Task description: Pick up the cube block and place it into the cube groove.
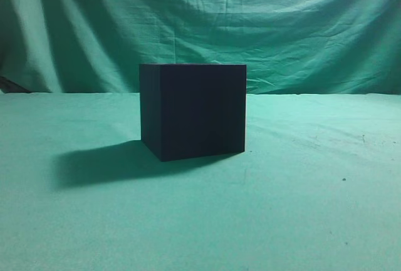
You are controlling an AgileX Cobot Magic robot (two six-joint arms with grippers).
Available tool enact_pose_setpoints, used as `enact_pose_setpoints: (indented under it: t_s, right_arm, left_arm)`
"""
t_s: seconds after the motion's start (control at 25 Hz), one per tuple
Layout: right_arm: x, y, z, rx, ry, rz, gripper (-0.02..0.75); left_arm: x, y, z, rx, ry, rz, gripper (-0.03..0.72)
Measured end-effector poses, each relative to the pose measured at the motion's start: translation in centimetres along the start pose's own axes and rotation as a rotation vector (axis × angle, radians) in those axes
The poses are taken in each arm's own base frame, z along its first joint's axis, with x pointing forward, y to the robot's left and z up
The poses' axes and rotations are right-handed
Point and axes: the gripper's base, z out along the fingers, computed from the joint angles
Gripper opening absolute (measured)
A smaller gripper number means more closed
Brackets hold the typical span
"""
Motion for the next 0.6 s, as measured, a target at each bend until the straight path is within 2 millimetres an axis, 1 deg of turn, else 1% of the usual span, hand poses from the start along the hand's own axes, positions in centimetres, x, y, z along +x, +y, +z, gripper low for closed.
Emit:
enact_pose_setpoints:
  t_s: [0.2,0.32,0.4,0.48,0.6]
  right_arm:
    - [5.2,-0.8,1.4,0.158,-0.052,0.037,0.0]
    - [8.3,-1.0,2.0,0.22,-0.038,0.055,0.0]
    - [10.0,-1.1,2.5,0.239,-0.013,0.07,0.0]
    - [11.3,-1.2,3.0,0.251,0.023,0.087,0.0]
    - [11.7,-1.2,3.0,0.257,0.042,0.105,0.0]
  left_arm:
    - [0.0,0.0,0.0,0.0,0.0,0.0,0.0]
    - [0.0,0.0,0.0,0.0,0.0,0.0,0.0]
    - [0.0,0.0,0.0,0.0,0.0,0.0,0.0]
    - [0.0,0.0,0.0,0.0,0.0,0.0,0.0]
    - [0.0,0.0,0.0,0.0,0.0,0.0,0.0]
